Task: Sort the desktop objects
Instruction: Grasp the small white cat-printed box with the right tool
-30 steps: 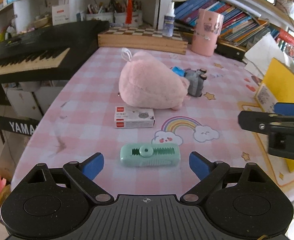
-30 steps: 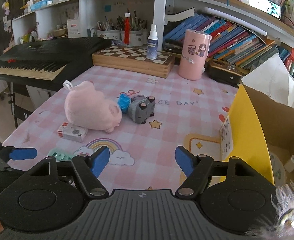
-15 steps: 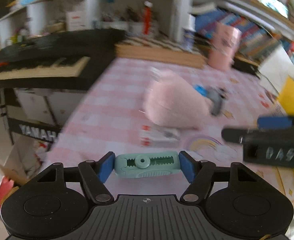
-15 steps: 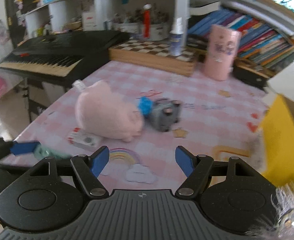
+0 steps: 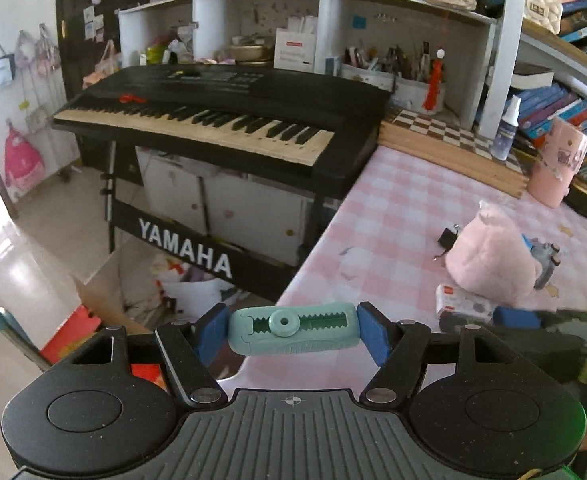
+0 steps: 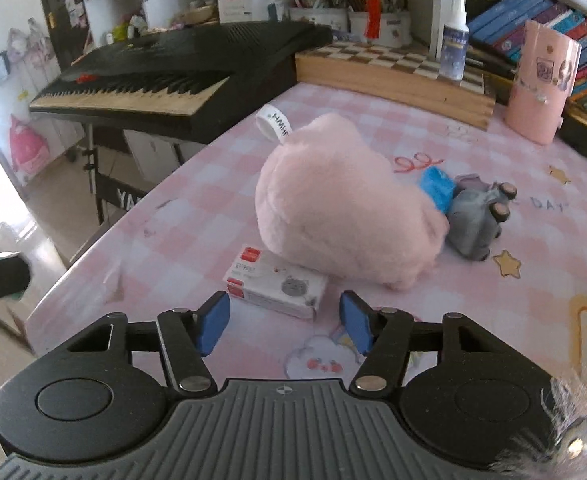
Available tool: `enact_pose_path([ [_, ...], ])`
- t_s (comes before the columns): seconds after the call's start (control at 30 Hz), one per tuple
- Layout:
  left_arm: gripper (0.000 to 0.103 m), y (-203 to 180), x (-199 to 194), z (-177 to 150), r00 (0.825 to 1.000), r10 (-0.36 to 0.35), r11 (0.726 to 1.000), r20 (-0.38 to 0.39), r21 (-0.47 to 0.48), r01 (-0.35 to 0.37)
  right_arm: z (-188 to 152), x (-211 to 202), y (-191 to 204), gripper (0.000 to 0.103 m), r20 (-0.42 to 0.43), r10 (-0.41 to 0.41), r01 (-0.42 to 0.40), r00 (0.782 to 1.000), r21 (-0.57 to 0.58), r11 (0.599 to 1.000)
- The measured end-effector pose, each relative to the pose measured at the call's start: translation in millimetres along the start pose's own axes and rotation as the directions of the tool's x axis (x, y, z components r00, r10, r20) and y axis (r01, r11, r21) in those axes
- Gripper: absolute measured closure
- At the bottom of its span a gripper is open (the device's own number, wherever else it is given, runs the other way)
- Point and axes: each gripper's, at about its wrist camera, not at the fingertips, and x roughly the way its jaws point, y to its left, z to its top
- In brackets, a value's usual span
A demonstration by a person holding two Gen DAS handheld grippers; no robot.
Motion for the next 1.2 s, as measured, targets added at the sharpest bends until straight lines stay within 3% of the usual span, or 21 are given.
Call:
enact_pose_path([
  [0.17, 0.033, 1.4, -1.2, -0.8, 1.0, 0.004, 1.0, -0.008, 0.017, -0.003, -1.8, 8.9, 12.0, 0.041, 0.055, -0.036, 0.037, 0.998, -0.018, 0.999],
  [0.3, 0.033, 0.9, -1.2, 0.2, 1.0, -0.008, 1.0, -0.006, 0.025, 0.008, -4.3, 8.8, 11.9, 0.049, 0.073, -0.043, 0.045, 0.996, -0.033, 0.998],
  [0.5, 0.033, -10.2, -1.5, -1.5, 0.997, -0.077, 0.996, 0.001, 0.053, 0.077, -9.2, -11.4, -3.7, 0.049, 0.037, -0.004, 0.005, 0.999, -0.022, 1.0],
  [0.67, 0.033, -20.7, -8.5, -5.4, 0.989, -0.144, 0.987, 0.02, 0.072, 0.142, -17.0, -42.8, -12.3, 0.049, 0.064, -0.024, 0.026, 0.998, -0.031, 0.999],
  [0.87, 0.033, -31.7, -23.5, -10.5, 0.974, -0.224, 0.97, 0.042, 0.102, 0.219, -22.7, -86.0, -26.1, 0.049, 0.119, -0.083, 0.083, 0.989, 0.009, 0.997],
  [1.2, 0.033, -44.0, -62.4, -19.8, 0.932, -0.353, 0.927, 0.081, 0.167, 0.336, -45.7, -150.1, -31.2, 0.049, 0.167, -0.161, 0.146, 0.973, 0.1, 0.984],
])
